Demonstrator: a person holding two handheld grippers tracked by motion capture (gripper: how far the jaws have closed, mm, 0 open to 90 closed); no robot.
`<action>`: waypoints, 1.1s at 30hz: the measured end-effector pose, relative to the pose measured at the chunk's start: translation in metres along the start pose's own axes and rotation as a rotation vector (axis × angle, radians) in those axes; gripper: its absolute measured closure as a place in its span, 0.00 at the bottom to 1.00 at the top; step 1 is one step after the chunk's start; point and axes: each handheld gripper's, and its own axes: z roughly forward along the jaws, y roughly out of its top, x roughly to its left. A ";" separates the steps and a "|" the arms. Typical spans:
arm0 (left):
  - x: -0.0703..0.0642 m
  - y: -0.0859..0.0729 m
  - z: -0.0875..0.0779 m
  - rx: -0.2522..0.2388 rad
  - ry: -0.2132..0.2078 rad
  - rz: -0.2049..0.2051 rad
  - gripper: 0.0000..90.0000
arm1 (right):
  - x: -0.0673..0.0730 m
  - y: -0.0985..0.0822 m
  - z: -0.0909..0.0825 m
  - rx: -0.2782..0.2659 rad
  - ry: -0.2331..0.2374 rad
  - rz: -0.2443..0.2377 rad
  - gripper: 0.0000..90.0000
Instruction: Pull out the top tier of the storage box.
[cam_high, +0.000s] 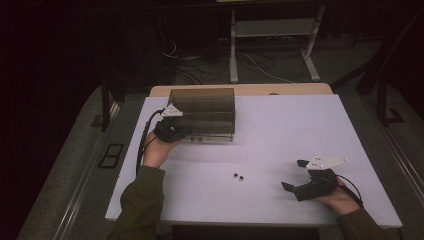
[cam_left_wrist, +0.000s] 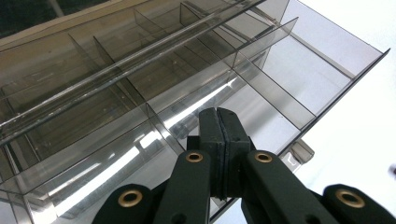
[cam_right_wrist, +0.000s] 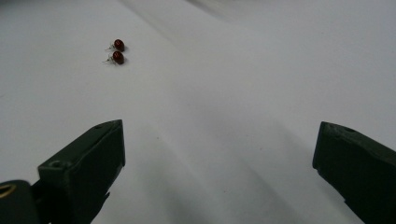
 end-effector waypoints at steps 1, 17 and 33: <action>-0.001 0.000 0.000 -0.002 0.000 -0.006 0.99 | 0.000 0.000 0.000 0.000 0.000 0.000 0.02; 0.010 -0.004 -0.019 -0.044 0.034 -0.030 0.99 | 0.000 0.000 0.000 0.000 0.001 0.000 0.02; 0.008 -0.012 -0.014 -0.004 0.037 -0.035 0.99 | 0.000 0.000 0.000 -0.001 0.000 -0.001 0.02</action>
